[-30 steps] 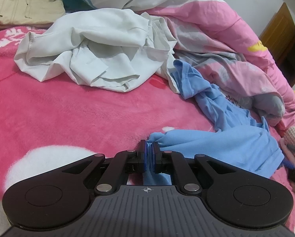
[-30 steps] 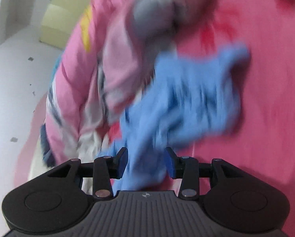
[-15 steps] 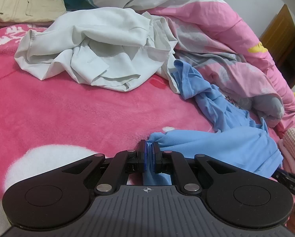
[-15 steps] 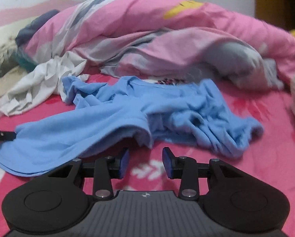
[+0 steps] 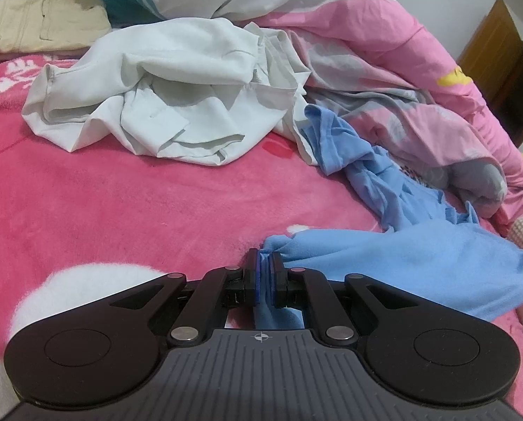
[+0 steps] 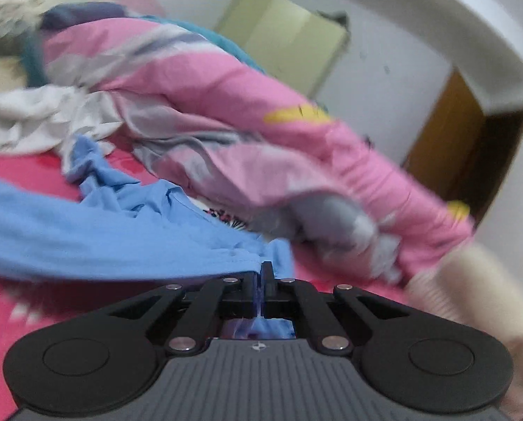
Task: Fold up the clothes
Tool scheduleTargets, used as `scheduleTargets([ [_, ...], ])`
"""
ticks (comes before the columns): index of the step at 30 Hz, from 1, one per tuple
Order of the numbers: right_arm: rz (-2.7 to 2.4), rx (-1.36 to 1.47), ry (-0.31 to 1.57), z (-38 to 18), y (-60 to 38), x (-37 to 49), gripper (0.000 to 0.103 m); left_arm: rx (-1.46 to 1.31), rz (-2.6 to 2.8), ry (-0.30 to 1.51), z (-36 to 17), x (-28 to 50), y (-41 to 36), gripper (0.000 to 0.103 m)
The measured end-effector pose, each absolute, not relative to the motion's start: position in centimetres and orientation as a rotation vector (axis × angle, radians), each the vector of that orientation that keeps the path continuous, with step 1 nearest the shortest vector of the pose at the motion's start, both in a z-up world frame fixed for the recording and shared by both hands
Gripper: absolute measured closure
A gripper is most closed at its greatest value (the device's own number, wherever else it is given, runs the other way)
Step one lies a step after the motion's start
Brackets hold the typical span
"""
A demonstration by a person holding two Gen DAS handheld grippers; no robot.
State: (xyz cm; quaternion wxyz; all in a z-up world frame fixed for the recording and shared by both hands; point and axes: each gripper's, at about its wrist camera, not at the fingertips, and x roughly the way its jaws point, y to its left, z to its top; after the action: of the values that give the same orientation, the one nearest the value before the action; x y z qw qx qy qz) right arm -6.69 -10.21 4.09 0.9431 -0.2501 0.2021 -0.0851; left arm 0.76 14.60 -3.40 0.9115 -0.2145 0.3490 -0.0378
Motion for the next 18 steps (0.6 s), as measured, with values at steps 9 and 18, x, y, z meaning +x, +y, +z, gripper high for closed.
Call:
scheduleTargets([
  [9,0.018,-0.763,0.561,6.6,-6.5,-17.2,0.103,-0.461,-0.09,0.716,-3.3,0.6,14.8,0.097],
  [18,0.092,-0.624,0.802,1.5,-7.5,-20.3,0.103,-0.47,-0.096,0.718,-3.4,0.5,15.0,0.097],
])
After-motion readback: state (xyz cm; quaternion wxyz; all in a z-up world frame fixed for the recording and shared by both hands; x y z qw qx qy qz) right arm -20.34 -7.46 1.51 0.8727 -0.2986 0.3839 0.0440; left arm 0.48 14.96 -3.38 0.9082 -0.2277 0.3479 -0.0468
